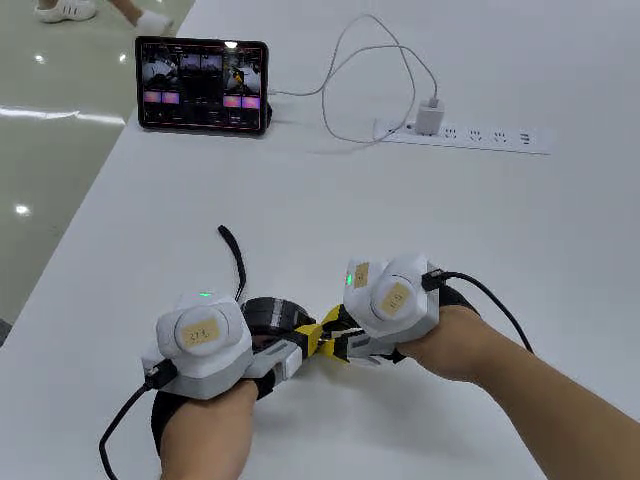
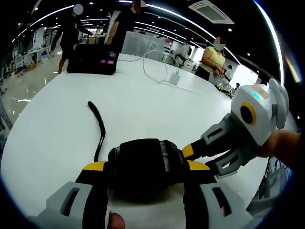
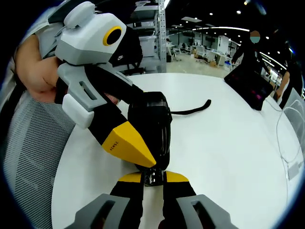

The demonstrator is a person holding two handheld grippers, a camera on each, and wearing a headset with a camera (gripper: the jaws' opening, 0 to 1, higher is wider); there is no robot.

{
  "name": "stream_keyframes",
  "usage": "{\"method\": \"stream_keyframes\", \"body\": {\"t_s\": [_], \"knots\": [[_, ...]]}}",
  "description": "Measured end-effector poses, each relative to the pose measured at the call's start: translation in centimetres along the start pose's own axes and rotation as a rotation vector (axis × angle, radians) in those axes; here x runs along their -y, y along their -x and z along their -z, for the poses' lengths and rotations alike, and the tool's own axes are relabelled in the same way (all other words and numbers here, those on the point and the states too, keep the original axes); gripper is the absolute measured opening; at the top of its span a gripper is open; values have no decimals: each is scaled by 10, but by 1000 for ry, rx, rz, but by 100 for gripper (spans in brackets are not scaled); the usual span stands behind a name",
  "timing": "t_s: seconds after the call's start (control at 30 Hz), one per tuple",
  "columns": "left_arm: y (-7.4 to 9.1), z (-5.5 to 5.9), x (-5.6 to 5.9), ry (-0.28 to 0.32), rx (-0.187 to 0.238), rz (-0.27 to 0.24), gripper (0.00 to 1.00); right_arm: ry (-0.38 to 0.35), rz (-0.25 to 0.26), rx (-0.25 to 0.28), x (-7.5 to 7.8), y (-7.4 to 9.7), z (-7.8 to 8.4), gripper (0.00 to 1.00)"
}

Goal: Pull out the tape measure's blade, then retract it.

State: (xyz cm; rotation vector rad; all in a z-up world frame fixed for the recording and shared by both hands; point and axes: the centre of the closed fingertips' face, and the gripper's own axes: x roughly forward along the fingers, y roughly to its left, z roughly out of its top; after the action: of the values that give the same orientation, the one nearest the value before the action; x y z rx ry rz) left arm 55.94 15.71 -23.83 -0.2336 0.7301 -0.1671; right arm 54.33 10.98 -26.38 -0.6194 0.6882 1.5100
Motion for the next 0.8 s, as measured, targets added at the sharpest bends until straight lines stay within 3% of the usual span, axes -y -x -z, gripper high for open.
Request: {"method": "stream_keyframes", "body": {"t_s": [0.8], "knots": [[0, 0, 2, -1, 5, 11, 61, -9, 10, -8, 0, -2, 0, 13]]}}
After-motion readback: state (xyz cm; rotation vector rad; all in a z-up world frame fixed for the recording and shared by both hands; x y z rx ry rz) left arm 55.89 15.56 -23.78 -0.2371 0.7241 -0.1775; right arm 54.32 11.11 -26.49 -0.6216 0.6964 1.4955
